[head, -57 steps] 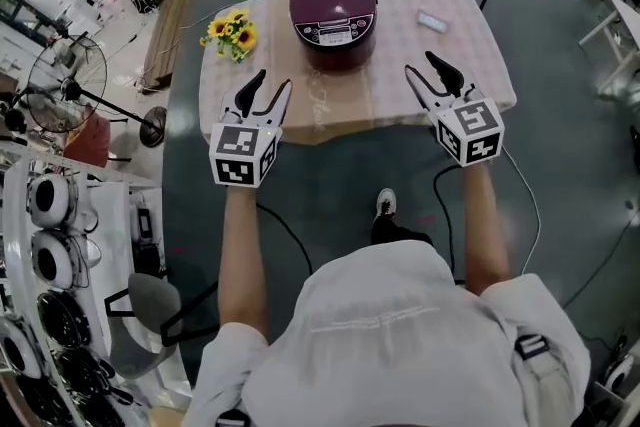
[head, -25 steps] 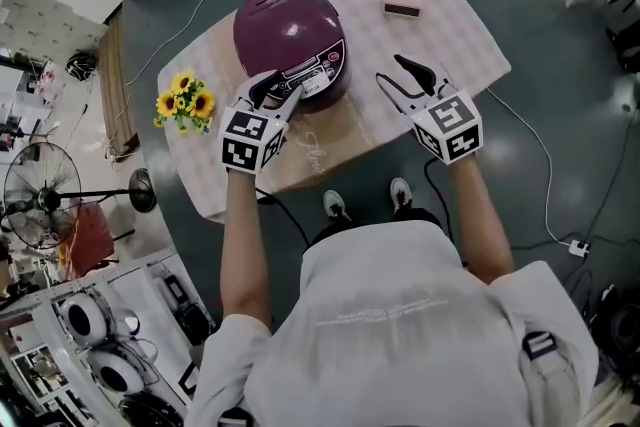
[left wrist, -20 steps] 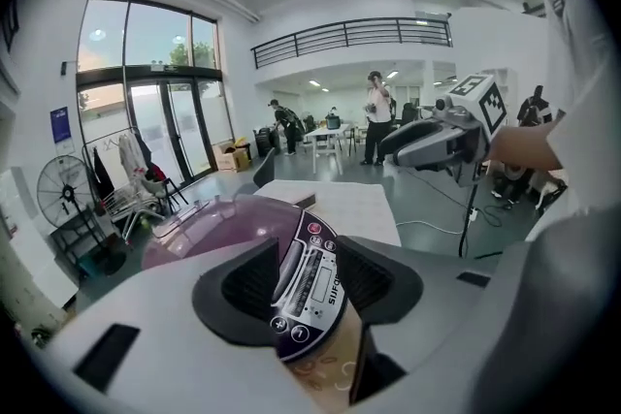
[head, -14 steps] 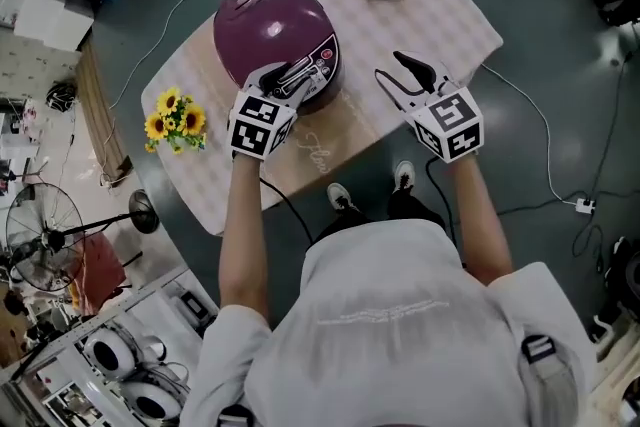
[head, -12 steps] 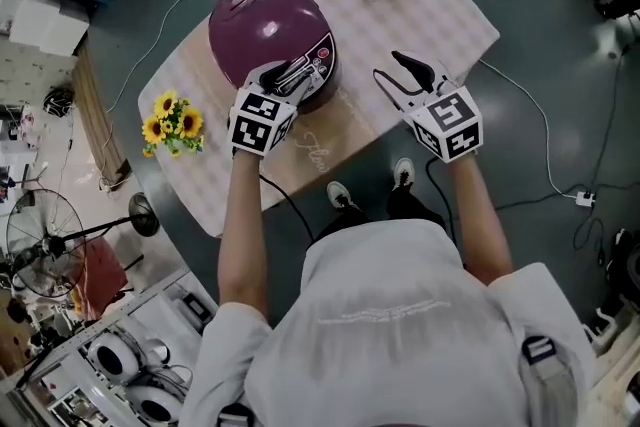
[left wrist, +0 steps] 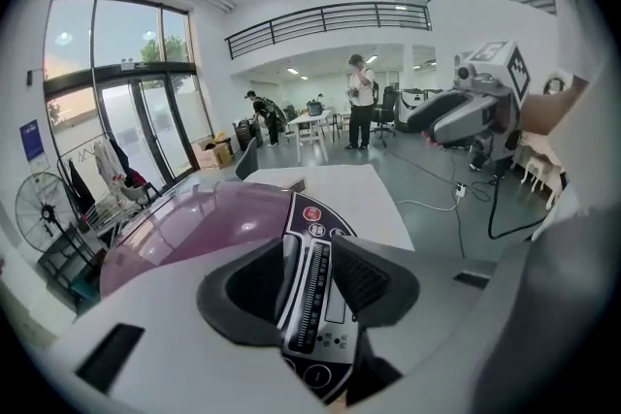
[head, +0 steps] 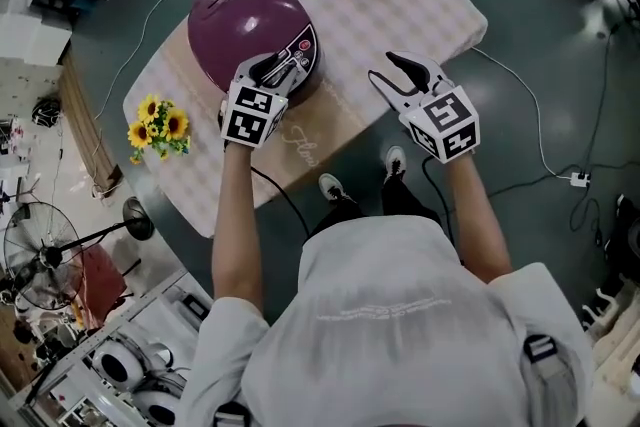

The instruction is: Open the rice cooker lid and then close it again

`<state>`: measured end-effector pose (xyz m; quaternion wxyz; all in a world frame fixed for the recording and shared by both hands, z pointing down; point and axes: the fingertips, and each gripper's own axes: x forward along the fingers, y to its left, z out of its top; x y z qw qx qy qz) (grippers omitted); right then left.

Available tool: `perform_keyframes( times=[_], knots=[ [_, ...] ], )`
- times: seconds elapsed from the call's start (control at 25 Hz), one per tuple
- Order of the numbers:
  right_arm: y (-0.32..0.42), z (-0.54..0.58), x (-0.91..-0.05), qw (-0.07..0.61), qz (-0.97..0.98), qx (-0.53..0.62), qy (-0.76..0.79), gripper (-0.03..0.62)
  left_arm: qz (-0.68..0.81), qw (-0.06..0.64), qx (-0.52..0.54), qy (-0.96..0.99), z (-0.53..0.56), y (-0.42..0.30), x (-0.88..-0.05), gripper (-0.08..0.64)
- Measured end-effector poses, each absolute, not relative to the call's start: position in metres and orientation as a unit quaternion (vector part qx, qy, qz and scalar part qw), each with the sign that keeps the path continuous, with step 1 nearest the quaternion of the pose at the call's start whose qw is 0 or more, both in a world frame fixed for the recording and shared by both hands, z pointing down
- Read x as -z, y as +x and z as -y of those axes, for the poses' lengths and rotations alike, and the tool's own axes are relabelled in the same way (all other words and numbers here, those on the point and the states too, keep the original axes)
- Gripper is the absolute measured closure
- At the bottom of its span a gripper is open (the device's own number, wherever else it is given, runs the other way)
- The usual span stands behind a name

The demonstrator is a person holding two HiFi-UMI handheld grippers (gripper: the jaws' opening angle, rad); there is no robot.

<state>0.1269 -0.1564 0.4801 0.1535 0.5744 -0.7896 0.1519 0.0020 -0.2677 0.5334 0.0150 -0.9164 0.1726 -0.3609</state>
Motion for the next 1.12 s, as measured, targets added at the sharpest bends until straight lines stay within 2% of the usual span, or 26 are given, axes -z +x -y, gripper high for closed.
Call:
perform_keyframes(
  times=[0.24, 0.88, 1.12],
  knots=[
    [0.130, 0.156, -0.484, 0.151, 0.790, -0.158, 0.572, 0.396, -0.186, 0.059, 0.388, -0.901, 0.270, 0.000, -0.536, 0.417],
    [0.136, 0.143, -0.495, 0.135, 0.780, -0.182, 0.583, 0.396, -0.185, 0.014, 0.448, -0.875, 0.269, 0.001, -0.537, 0.449],
    [0.142, 0.147, -0.493, 0.128, 0.778, -0.181, 0.588, 0.396, -0.209, -0.023, 0.419, -0.884, 0.272, 0.001, -0.537, 0.451]
  ],
)
